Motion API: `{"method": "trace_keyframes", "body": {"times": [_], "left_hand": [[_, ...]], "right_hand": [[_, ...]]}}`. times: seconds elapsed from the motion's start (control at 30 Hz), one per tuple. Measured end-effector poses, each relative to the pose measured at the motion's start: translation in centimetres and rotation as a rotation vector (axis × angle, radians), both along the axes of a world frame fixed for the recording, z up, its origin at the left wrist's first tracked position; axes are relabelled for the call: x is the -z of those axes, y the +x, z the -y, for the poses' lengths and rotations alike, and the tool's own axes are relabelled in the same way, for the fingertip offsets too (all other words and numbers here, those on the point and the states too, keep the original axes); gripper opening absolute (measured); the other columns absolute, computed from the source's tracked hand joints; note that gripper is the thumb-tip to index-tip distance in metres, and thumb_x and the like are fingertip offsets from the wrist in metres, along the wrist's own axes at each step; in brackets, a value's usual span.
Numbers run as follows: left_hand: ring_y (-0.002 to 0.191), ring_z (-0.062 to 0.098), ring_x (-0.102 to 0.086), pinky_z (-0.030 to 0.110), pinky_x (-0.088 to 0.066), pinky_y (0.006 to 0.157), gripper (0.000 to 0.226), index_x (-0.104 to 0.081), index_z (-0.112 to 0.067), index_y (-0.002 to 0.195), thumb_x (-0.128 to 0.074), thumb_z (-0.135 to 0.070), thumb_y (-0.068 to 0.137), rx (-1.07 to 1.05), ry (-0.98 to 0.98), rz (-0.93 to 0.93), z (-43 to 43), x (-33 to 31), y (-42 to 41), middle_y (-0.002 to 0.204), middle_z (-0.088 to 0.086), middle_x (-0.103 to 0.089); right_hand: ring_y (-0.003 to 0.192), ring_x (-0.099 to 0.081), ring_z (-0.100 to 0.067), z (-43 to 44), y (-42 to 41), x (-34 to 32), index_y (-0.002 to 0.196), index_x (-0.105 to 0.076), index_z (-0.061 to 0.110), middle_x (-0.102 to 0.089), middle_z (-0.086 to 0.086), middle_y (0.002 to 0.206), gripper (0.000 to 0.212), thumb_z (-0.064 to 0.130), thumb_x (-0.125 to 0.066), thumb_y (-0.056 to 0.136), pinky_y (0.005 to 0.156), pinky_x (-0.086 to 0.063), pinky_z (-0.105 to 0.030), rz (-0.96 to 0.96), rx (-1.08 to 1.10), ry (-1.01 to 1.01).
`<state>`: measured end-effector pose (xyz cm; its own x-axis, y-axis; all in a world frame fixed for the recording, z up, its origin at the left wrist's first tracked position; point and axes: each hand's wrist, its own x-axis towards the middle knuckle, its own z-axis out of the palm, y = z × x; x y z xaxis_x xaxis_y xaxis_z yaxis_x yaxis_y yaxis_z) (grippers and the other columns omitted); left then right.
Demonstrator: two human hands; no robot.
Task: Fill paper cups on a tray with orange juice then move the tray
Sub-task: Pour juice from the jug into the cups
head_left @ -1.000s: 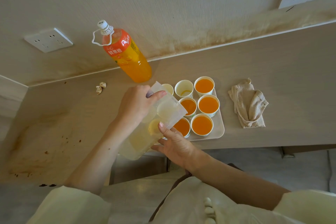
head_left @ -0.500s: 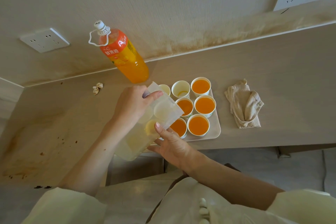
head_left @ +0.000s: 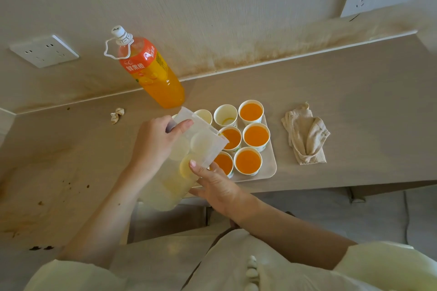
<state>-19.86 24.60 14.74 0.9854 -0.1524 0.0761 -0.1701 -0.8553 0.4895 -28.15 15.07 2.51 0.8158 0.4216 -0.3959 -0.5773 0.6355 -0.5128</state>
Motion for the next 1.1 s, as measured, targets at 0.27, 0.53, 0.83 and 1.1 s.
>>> {"method": "trace_keyframes", "body": {"times": [0.27, 0.53, 0.83, 1.1], "left_hand": [[0.049, 0.016, -0.027, 0.028, -0.022, 0.049, 0.053, -0.031, -0.014, 0.055, -0.065, -0.039, 0.086, -0.043, -0.096, -0.008, -1.0, 0.4, -1.4, 0.050, -0.004, -0.029], [0.044, 0.008, -0.031, 0.019, -0.024, 0.045, 0.054, -0.029, -0.017, 0.053, -0.067, -0.042, 0.082, -0.012, -0.184, -0.018, -1.3, -0.1, -3.1, 0.042, -0.009, -0.030], [0.045, 0.009, -0.033, 0.019, -0.026, 0.046, 0.053, -0.033, -0.014, 0.053, -0.068, -0.041, 0.081, 0.108, -0.113, -0.053, 0.7, 0.0, -4.0, 0.044, -0.009, -0.029], [0.051, 0.017, -0.028, 0.032, -0.025, 0.052, 0.056, -0.028, -0.016, 0.054, -0.068, -0.042, 0.083, 0.114, -0.013, -0.096, 3.0, 0.3, -4.3, 0.052, -0.002, -0.030]], "right_hand": [[0.127, -0.051, -0.025, 0.2, -0.8, -0.4, 0.139, -0.038, 0.035, -0.055, 0.002, 0.135, 0.103, 0.059, -0.087, 0.052, 0.105, -0.042, -0.055, 0.032, -0.027, -0.116], [0.127, -0.050, -0.026, 0.0, -2.3, -0.8, 0.141, -0.033, 0.034, -0.053, 0.001, 0.137, 0.110, 0.053, -0.091, 0.049, 0.106, -0.041, -0.056, 0.027, 0.004, -0.076], [0.129, -0.047, -0.028, 0.6, -4.2, -0.4, 0.143, -0.028, 0.031, -0.048, -0.003, 0.141, 0.123, 0.047, -0.096, 0.042, 0.100, -0.047, -0.054, -0.068, 0.015, 0.050], [0.130, -0.048, -0.027, 2.2, -5.5, 0.0, 0.142, -0.034, 0.032, -0.052, -0.002, 0.139, 0.114, 0.045, -0.095, 0.047, 0.104, -0.040, -0.060, -0.058, 0.013, 0.135]]}}
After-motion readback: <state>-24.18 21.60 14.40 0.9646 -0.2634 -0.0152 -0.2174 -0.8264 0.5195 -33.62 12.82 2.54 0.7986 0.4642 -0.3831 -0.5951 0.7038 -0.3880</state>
